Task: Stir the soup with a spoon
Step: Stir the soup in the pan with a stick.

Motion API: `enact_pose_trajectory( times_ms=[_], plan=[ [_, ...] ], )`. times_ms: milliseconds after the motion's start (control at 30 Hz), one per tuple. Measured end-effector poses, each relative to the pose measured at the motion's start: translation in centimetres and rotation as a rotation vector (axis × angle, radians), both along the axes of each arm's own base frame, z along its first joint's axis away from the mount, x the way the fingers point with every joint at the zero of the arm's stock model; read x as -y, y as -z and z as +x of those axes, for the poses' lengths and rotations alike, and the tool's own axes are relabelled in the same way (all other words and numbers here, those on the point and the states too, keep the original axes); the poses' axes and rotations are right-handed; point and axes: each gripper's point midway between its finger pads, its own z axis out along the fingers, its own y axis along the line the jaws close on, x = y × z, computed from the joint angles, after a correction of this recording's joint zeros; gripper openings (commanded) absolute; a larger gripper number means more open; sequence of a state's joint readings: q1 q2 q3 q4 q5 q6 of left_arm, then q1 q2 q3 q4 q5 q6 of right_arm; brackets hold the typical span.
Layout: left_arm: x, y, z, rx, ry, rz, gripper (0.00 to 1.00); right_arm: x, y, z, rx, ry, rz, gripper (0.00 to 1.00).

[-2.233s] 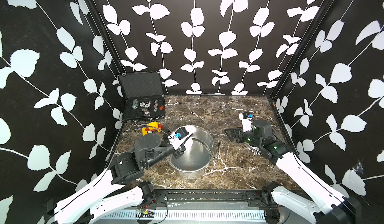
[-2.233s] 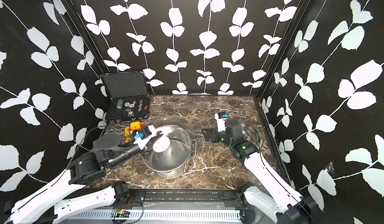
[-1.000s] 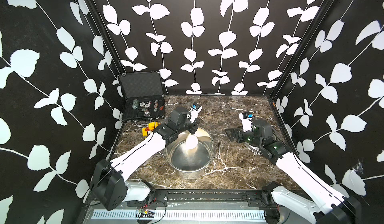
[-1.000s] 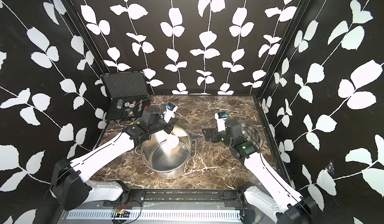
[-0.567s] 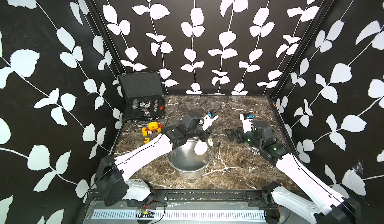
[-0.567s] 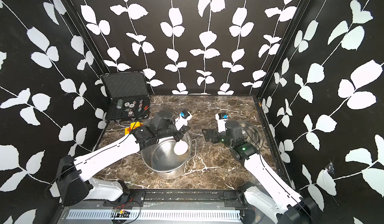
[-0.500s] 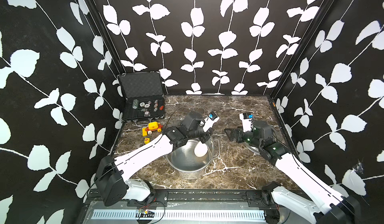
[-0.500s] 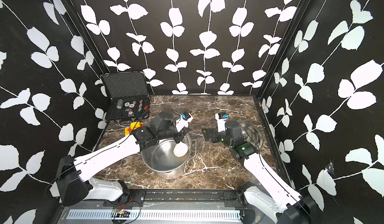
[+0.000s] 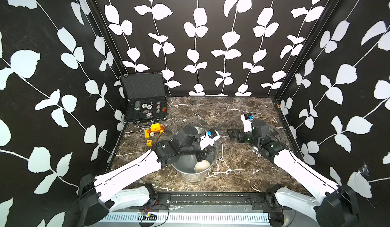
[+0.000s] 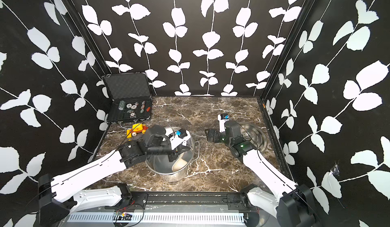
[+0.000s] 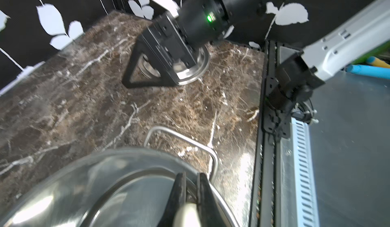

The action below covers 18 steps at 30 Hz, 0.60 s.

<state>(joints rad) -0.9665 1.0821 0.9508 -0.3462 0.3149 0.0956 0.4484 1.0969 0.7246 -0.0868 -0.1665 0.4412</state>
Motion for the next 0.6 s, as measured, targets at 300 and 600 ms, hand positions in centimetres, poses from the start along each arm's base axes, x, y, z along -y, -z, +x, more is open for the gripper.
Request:
enact_pose_trajectory(
  times_ms=[300, 600],
  plan=[
    [-4.6, 0.9, -0.4, 0.028, -0.119, 0.022, 0.0, 0.1, 0.1, 0.1, 0.0, 0.009, -0.006, 0.99],
    [-9.8, -0.1, 2.9, 0.041, -0.356, -0.035, 0.0, 0.3, 0.1, 0.2, 0.002, 0.016, -0.007, 0.99]
  ],
)
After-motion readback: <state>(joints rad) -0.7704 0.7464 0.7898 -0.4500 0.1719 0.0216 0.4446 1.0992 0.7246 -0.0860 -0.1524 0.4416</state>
